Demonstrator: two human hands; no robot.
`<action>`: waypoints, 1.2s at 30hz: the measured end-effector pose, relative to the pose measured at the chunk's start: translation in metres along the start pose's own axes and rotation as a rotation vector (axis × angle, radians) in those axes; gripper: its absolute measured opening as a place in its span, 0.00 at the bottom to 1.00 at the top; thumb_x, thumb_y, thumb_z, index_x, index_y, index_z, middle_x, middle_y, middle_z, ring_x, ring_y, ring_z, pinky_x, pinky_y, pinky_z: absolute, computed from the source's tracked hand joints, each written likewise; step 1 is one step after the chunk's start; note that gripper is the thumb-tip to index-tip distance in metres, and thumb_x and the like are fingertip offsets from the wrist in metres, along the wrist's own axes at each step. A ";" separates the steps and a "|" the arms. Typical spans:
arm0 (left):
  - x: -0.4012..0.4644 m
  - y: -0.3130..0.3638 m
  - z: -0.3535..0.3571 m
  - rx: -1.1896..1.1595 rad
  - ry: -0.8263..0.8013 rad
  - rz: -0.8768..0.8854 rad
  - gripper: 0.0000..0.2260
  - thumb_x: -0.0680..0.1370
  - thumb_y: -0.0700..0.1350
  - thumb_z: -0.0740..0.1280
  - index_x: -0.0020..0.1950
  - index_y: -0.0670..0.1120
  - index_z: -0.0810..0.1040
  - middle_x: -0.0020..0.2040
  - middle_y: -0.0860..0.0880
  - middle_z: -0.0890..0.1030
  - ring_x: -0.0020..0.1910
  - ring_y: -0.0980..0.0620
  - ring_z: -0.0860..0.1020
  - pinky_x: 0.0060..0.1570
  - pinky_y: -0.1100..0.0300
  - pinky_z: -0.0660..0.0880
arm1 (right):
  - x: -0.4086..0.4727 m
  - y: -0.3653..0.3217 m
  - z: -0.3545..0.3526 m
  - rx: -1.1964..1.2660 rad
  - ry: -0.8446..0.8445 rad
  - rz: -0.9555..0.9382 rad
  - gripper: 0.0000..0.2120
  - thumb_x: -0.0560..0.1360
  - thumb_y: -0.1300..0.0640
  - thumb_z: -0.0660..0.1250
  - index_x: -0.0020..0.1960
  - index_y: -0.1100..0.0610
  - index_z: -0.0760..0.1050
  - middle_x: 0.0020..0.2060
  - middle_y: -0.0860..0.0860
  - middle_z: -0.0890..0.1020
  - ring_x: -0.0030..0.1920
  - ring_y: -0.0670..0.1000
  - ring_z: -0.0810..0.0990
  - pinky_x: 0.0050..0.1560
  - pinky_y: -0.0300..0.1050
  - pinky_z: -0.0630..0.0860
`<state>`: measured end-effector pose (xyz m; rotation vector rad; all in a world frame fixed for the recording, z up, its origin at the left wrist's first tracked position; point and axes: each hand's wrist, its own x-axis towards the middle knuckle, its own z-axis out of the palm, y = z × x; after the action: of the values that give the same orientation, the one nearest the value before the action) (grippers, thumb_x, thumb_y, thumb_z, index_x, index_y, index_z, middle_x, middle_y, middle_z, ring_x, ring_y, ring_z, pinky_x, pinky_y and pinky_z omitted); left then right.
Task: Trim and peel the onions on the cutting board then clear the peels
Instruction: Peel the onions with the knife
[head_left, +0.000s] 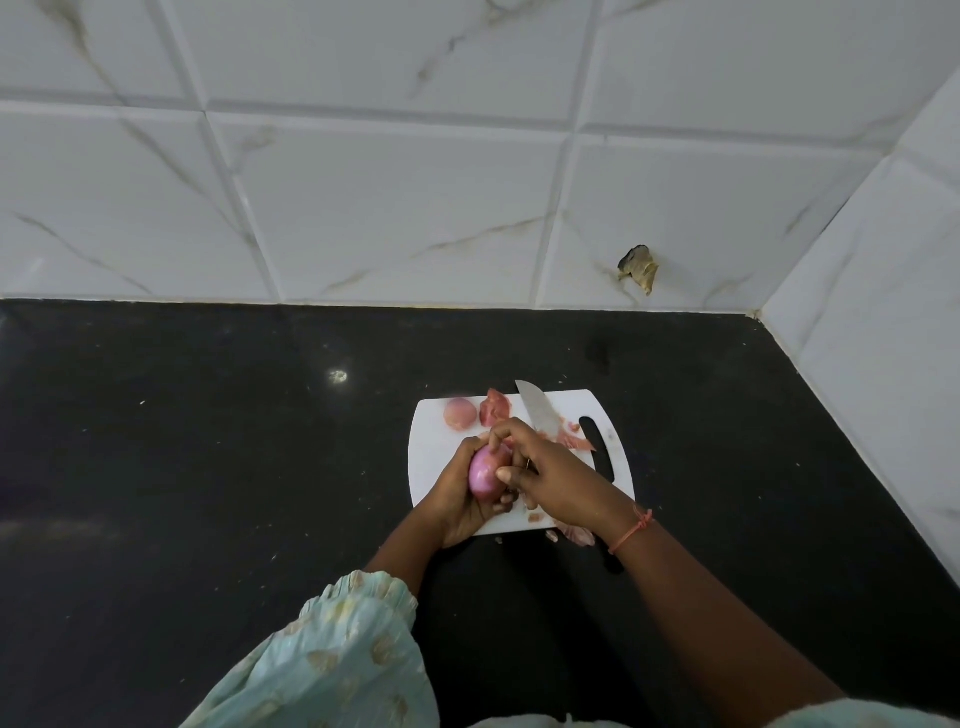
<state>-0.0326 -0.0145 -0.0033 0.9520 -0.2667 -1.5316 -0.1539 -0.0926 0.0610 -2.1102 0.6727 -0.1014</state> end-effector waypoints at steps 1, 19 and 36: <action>0.000 0.000 0.000 0.005 -0.002 -0.001 0.21 0.77 0.57 0.60 0.53 0.39 0.77 0.39 0.42 0.79 0.31 0.51 0.74 0.30 0.62 0.71 | 0.001 0.000 -0.001 -0.014 -0.008 0.004 0.12 0.80 0.57 0.63 0.54 0.40 0.67 0.45 0.53 0.78 0.41 0.51 0.80 0.42 0.48 0.81; 0.003 0.002 0.000 0.025 0.041 -0.061 0.22 0.83 0.54 0.52 0.52 0.40 0.78 0.37 0.43 0.79 0.31 0.51 0.74 0.30 0.62 0.71 | 0.004 -0.002 -0.004 -0.073 -0.066 0.015 0.12 0.81 0.57 0.60 0.58 0.39 0.66 0.47 0.50 0.78 0.46 0.50 0.81 0.45 0.54 0.82; 0.003 0.006 0.003 0.029 0.069 -0.098 0.21 0.84 0.55 0.53 0.52 0.40 0.78 0.37 0.43 0.79 0.31 0.51 0.74 0.31 0.62 0.72 | 0.004 -0.002 -0.005 -0.061 -0.044 0.028 0.11 0.81 0.58 0.60 0.57 0.43 0.68 0.43 0.48 0.78 0.38 0.44 0.78 0.42 0.45 0.78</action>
<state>-0.0302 -0.0193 0.0012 1.0517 -0.1959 -1.5843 -0.1510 -0.0973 0.0644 -2.1540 0.6859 -0.0190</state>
